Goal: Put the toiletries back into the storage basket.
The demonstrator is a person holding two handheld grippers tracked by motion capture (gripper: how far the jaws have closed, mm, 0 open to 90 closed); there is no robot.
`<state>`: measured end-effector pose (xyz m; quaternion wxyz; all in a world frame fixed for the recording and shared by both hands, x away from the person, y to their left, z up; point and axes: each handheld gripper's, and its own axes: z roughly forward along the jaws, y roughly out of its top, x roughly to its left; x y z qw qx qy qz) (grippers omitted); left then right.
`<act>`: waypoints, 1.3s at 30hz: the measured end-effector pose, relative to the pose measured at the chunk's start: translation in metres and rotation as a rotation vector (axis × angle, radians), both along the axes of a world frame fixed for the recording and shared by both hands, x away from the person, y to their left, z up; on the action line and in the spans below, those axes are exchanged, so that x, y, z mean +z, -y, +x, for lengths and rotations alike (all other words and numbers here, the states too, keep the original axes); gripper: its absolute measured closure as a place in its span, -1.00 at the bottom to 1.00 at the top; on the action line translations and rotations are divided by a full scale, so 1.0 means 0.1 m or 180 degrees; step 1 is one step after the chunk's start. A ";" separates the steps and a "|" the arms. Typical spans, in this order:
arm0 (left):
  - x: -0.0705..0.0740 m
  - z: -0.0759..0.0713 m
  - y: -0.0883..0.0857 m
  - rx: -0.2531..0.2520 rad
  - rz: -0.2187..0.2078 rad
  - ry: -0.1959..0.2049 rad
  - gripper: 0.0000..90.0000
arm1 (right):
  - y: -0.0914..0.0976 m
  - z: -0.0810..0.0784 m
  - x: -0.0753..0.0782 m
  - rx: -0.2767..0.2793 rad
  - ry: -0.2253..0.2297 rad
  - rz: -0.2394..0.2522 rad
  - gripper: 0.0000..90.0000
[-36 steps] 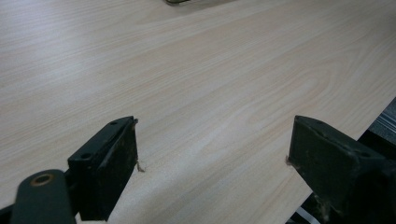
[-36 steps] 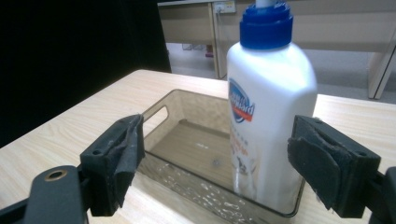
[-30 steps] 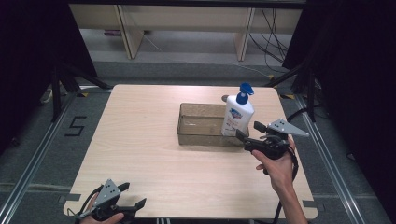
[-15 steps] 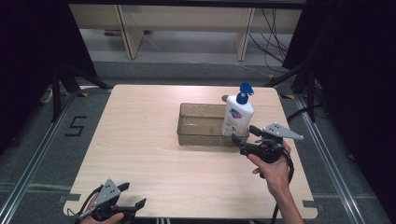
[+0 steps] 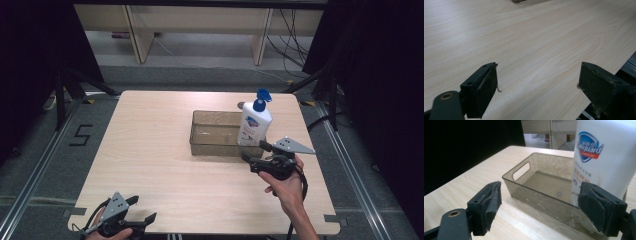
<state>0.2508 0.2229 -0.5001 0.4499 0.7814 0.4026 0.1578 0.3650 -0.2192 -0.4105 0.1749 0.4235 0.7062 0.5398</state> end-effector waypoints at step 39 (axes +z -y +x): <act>0.01 -0.01 0.01 -0.0007 -0.0014 0.0014 -0.67 | -0.22 -0.23 -0.41 0.0227 -0.0187 -0.0035 -0.56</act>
